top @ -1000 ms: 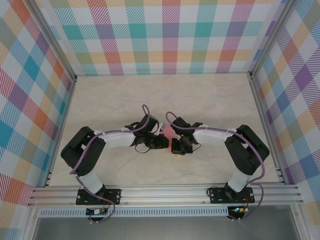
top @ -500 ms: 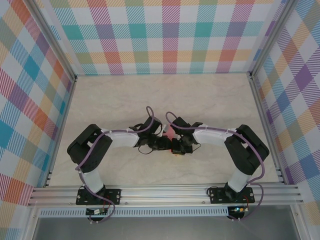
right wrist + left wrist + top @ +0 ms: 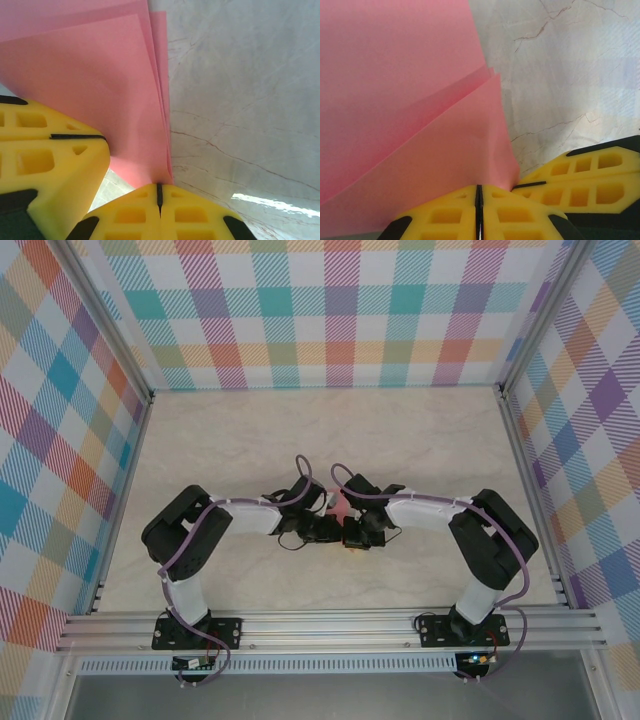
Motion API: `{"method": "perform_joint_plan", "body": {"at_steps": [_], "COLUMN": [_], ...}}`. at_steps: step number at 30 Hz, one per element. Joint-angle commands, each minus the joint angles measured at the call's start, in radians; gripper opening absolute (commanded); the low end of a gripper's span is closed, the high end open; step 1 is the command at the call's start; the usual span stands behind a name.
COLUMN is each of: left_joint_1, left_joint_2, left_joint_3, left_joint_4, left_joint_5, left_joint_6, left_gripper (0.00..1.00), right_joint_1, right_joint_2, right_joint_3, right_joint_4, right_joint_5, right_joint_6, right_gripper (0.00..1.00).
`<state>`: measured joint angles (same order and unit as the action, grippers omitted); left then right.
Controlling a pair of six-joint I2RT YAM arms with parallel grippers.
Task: Fold a paper plane with a square sheet of paper (fold left side to right side)
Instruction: Third fold the triangle at the center of the table.
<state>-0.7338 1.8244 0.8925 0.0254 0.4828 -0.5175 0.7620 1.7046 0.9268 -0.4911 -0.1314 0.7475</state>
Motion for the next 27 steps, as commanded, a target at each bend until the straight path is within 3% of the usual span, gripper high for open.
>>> {"method": "perform_joint_plan", "body": {"at_steps": [1,21,27], "left_joint_1": [0.037,0.295,0.32], "left_joint_2": [0.04,0.0,-0.068], "left_joint_3": [0.003,0.008,0.044], "left_joint_4": [-0.078,-0.211,-0.254], "left_joint_5": [-0.109,-0.153,-0.13], "left_joint_6": [0.054,0.195,0.209], "left_gripper": [0.09,0.07,0.17], "right_joint_1": [0.017,0.018,0.019], "right_joint_2": [0.089,0.087,0.075], "right_joint_3": [-0.06,-0.072,-0.069], "right_joint_4": [-0.103,-0.077,-0.034], "right_joint_5": [0.078,0.045,0.019], "right_joint_6": [-0.014,-0.026,-0.033], "right_gripper": [0.0,0.01,0.01]}}
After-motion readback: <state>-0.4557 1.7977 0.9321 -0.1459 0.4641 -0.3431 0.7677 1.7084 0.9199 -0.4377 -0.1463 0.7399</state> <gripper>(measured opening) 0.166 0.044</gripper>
